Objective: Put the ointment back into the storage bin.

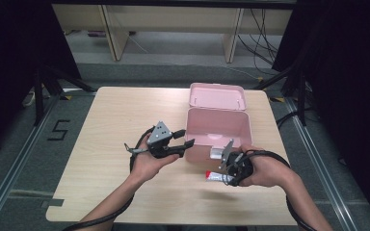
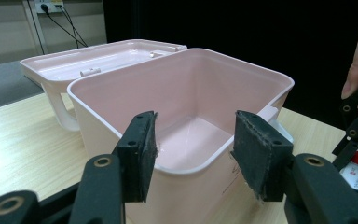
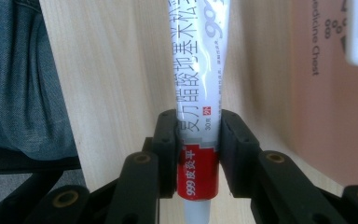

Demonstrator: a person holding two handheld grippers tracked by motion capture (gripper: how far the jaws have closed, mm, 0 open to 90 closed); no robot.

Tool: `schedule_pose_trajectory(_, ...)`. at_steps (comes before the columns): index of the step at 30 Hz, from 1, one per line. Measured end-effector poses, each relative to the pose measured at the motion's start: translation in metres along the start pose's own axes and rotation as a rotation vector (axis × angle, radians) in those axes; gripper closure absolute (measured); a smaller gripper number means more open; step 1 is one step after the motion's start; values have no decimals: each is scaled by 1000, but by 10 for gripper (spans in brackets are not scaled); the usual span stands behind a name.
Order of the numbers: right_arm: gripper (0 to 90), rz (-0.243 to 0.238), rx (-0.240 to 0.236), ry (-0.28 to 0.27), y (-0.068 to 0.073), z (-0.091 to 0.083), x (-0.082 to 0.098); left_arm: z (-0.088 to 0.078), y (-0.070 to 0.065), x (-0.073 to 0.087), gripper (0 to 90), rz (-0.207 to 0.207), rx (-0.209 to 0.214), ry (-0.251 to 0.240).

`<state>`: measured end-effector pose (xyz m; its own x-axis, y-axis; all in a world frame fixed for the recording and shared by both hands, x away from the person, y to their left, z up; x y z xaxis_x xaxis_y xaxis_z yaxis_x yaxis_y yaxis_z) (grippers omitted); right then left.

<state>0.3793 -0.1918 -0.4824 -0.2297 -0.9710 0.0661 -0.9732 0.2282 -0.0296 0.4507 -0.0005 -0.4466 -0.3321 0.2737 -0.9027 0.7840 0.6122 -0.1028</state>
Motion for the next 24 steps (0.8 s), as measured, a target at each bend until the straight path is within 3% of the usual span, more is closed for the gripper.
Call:
schedule_pose_trajectory(1,708,11,-1,6,0,-1,1,0,0,0,483,1,1,-1)
schedule_pose_trajectory(2,708,-23,8,1,-2,-2,0,0,0,0,483,1,1,-1)
schedule_pose_trajectory(5,708,1,3,-2,-2,-6,1,0,0,0,483,1,1,-1)
schedule_pose_trajectory(7,708,-19,6,-4,-4,-7,0,0,0,0,483,2,1,-1)
schedule_pose_trajectory(8,708,12,-2,-6,-2,-8,0,0,0,0,483,2,1,-1)
schedule_pose_trajectory(13,708,15,-8,-5,-2,-10,1,-1,-1,-1,482,1,-1,-3)
schedule_pose_trajectory(15,708,-5,-2,-12,-4,-11,1,-1,-1,0,482,3,-1,-2)
schedule_pose_trajectory(16,708,12,-1,-9,-4,-12,1,-1,-1,0,482,3,-1,-1)
schedule_pose_trajectory(17,708,-22,4,-15,-6,-12,0,-1,-1,0,482,2,-1,-1)
schedule_pose_trajectory(18,708,-4,1,-13,-5,-13,1,-1,-1,0,482,2,-1,-2)
schedule_pose_trajectory(24,708,-22,15,-24,-8,-19,0,-1,-1,0,481,1,-1,-3)
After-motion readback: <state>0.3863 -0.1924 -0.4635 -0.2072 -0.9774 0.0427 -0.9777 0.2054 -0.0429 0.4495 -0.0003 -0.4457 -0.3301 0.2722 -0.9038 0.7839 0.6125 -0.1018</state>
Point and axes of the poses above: each handheld gripper's, and its own axes: z roughly forward along the jaws, x roughly out of its underside, y roughly to its left, the point moved 8 cm from there along z, roughly forward along the jaws, and after that the axes turned 10 degrees about y, right-handed, at the moved point
